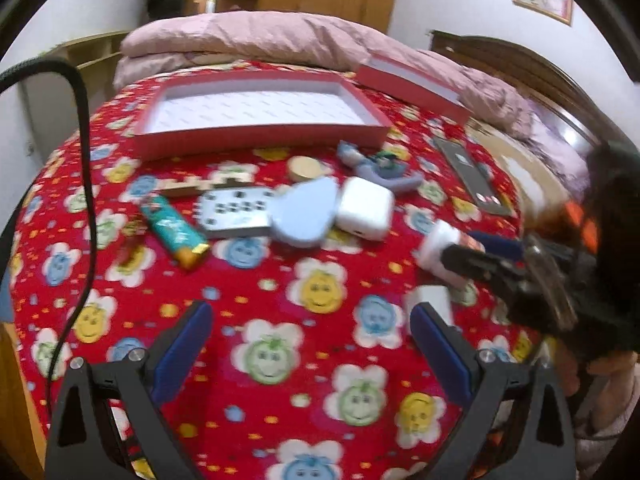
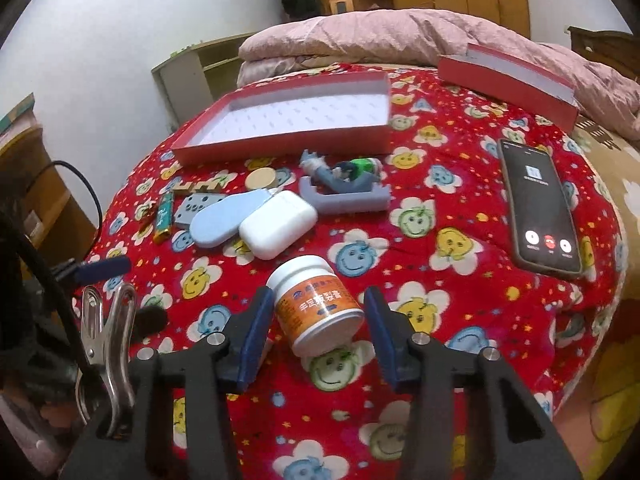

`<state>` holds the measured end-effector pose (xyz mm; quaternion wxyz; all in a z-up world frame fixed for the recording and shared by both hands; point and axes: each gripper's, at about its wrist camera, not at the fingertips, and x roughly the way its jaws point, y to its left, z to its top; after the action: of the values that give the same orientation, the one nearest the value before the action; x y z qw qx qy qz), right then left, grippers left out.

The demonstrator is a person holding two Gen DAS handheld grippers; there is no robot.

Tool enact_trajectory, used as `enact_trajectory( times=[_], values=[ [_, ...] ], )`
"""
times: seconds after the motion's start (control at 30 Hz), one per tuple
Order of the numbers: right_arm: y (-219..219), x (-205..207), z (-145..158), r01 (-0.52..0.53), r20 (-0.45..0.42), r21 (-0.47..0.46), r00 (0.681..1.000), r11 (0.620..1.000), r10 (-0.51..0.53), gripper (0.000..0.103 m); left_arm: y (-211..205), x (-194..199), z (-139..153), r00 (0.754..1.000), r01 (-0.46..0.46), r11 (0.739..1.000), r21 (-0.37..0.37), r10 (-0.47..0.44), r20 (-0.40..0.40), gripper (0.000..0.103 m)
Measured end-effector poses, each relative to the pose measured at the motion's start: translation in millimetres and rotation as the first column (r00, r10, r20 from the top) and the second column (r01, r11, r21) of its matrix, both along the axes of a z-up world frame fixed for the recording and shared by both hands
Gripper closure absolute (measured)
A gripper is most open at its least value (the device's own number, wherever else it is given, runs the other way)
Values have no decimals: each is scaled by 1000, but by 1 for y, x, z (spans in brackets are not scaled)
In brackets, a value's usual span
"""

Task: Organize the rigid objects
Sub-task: 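Grasp the white orange-labelled jar with the right gripper and lift it, then grasp the white charger plug with the left gripper while the right gripper holds the jar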

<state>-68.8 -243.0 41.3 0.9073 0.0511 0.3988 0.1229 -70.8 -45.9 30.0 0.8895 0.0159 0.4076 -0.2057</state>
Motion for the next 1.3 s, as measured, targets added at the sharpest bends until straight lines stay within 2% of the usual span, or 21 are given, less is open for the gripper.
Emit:
enact_trajectory(
  times=[0.13, 0.3, 0.4, 0.47, 0.53, 0.7, 0.87, 0.93, 1.0, 1.13, 1.3],
  values=[
    [-9, -2, 2, 21, 7, 18, 1000, 1000, -21, 55, -19, -4, -2, 997, 77, 997, -4, -77, -17, 8],
    [-18, -4, 4, 40, 17, 15, 999, 999, -40, 55, -44, -11, -3, 991, 134, 990, 42, -134, 4, 17],
    [-23, -5, 3, 53, 15, 10, 998, 999, -53, 55, -54, -8, -6, 988, 152, 987, 50, -151, -14, 33],
    [-27, -7, 2, 62, 15, 7, 998, 998, -62, 55, -60, -6, -10, 985, 171, 985, 39, -169, -33, 36],
    [-31, -8, 2, 69, 15, 9, 997, 998, -69, 55, -64, -5, -12, 984, 176, 984, 42, -174, -37, 49],
    [-39, -9, 1, 80, 16, 29, 997, 996, -81, 55, -61, -1, -16, 985, 168, 985, 25, -166, -55, 54],
    [-39, -10, 1, 76, 19, 21, 997, 997, -76, 55, -68, -3, -18, 986, 164, 983, 84, -161, -36, 59],
    [-39, -10, 0, 78, 15, 24, 997, 997, -79, 55, -71, -2, -19, 987, 159, 981, 115, -158, -20, 72],
    [-39, -10, 0, 75, 7, 43, 997, 996, -75, 55, -73, -4, -20, 988, 150, 977, 153, -153, 5, 77],
    [-36, -10, 1, 64, 8, 45, 998, 997, -65, 55, -67, -6, -19, 988, 154, 976, 151, -157, 9, 77],
    [-29, -9, 3, 44, 10, 52, 999, 998, -45, 55, -47, -3, -5, 995, 83, 989, 123, -89, 44, 77]
  ],
)
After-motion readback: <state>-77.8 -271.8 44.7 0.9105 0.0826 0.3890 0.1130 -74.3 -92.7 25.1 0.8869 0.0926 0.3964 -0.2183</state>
